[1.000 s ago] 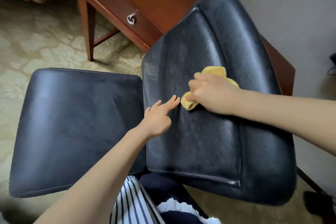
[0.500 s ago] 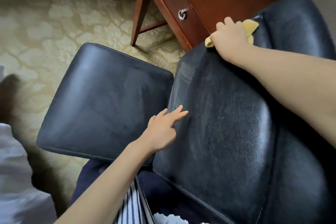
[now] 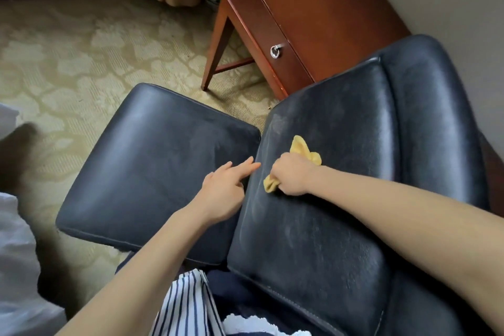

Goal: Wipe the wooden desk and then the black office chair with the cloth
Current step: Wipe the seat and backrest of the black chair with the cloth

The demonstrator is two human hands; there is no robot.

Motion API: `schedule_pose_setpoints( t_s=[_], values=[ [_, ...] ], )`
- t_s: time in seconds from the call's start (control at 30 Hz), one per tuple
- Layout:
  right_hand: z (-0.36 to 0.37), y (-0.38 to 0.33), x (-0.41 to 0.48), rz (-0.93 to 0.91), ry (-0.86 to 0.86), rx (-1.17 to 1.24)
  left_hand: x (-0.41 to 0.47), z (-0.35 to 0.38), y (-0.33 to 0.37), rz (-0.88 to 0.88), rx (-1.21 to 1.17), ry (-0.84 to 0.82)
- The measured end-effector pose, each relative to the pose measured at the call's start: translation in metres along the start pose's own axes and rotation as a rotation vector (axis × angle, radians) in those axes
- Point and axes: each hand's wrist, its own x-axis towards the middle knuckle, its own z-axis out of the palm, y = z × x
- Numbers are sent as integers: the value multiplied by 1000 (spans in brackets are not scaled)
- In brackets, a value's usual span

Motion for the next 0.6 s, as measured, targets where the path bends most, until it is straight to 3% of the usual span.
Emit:
schedule_pose_setpoints(
  t_s=[0.3, 0.47, 0.6],
  values=[
    [-8, -65, -108, -137, -111, 113, 19, 6, 35, 142, 27, -167],
    [-15, -81, -160, -139, -132, 193, 28, 23, 49, 183, 35, -276],
    [-19, -78, -187, -35, -171, 202, 39, 32, 53, 177, -5, -297]
  ],
)
